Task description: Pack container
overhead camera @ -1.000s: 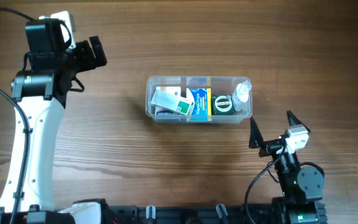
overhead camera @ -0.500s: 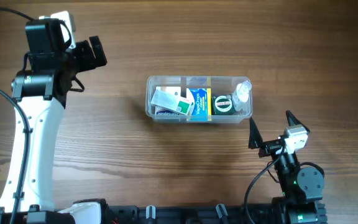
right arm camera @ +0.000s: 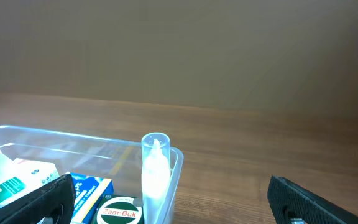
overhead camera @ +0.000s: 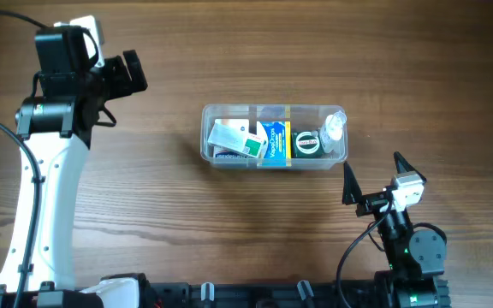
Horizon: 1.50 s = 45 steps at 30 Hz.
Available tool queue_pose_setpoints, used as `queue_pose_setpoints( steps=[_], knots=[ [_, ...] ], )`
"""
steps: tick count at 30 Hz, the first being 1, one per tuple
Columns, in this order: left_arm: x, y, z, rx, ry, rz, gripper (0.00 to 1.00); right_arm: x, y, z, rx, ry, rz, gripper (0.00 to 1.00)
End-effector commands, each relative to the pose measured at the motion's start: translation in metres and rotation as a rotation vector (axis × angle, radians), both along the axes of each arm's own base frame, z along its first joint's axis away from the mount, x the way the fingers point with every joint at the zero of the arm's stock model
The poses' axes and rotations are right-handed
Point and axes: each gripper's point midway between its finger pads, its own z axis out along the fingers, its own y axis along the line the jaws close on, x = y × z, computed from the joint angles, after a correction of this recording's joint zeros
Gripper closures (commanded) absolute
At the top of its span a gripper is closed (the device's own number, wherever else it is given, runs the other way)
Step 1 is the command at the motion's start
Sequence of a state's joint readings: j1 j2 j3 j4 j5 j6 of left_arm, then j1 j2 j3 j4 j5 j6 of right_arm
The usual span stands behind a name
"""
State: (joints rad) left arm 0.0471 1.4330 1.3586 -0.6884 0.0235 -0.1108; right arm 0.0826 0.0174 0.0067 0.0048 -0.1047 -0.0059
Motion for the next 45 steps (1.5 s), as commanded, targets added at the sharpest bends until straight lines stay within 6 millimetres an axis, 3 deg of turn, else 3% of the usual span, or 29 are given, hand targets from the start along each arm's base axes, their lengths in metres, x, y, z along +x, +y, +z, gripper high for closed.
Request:
queue_pose_setpoints(
  steps=[1,5,10,12,14,17,21,24,29,34,36,41,45],
  knots=[
    [-0.013,0.001,0.014,-0.004,-0.018,0.010,0.00,-0.001,0.004,0.002,-0.016,-0.013,0.023,0.00],
    [-0.029,0.000,0.044,-0.001,-0.094,0.010,0.00,-0.001,0.004,0.002,-0.016,-0.013,0.023,0.00],
    [-0.062,-0.002,0.098,0.006,-0.250,0.010,0.00,-0.001,0.004,0.002,-0.017,-0.013,0.023,0.00],
    [-0.088,-0.003,0.123,0.010,-0.339,0.009,0.00,-0.001,0.004,0.002,-0.017,-0.013,0.023,0.00],
    [-0.110,-0.004,0.135,0.012,-0.396,0.009,0.00,-0.001,0.004,0.002,-0.017,-0.013,0.023,0.00],
    [-0.148,-0.006,0.139,0.016,-0.470,0.009,0.00,-0.001,0.004,0.002,-0.017,-0.013,0.023,0.00],
    [-0.191,-0.008,0.128,0.019,-0.548,0.008,0.00,-0.001,0.004,0.002,-0.016,-0.013,0.023,0.00],
    [-0.209,-0.008,0.114,0.024,-0.571,0.015,0.00,-0.001,0.004,0.002,-0.017,-0.013,0.023,0.00],
    [-0.232,-0.009,0.048,0.019,-0.455,0.016,0.00,-0.001,0.004,0.002,-0.016,-0.013,0.023,0.00],
    [-0.229,-0.012,-0.022,0.003,-0.365,-0.001,0.00,-0.001,0.004,0.002,-0.016,-0.013,0.023,0.00],
    [-0.221,-0.016,-0.037,-0.008,-0.382,-0.020,0.00,-0.001,0.004,0.002,-0.016,-0.013,0.023,0.00],
    [-0.190,-0.033,-0.038,-0.043,-0.615,-0.123,0.00,-0.001,0.004,0.002,-0.017,-0.013,0.023,0.00],
    [-0.177,-0.041,-0.033,-0.044,-0.778,-0.178,0.00,-0.001,0.004,0.002,-0.016,-0.013,0.023,0.00]
  ],
)
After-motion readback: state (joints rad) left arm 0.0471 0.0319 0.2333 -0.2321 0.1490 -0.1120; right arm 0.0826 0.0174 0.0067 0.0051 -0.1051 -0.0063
